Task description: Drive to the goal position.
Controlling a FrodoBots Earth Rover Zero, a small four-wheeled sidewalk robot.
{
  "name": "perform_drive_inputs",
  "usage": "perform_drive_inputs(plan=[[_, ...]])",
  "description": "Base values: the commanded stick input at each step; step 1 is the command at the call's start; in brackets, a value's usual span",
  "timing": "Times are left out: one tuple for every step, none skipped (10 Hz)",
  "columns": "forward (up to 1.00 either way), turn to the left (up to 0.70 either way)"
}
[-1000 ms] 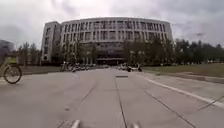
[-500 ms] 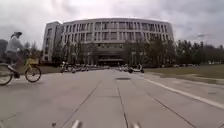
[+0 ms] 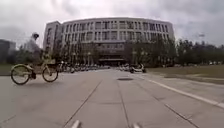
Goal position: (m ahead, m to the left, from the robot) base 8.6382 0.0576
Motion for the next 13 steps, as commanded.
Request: perform_drive_inputs(plan=[[0.85, -0.21], [0.85, 0.0], [0.85, 0.0], [0.85, 0.0], [0.85, 0.0], [0.85, 0.0], [0.85, 0.0], [0.85, 0.0], [0.85, 0.0], [0.85, 0.0], [0.85, 0.0], [0.85, 0.0], [0.85, 0.0]])
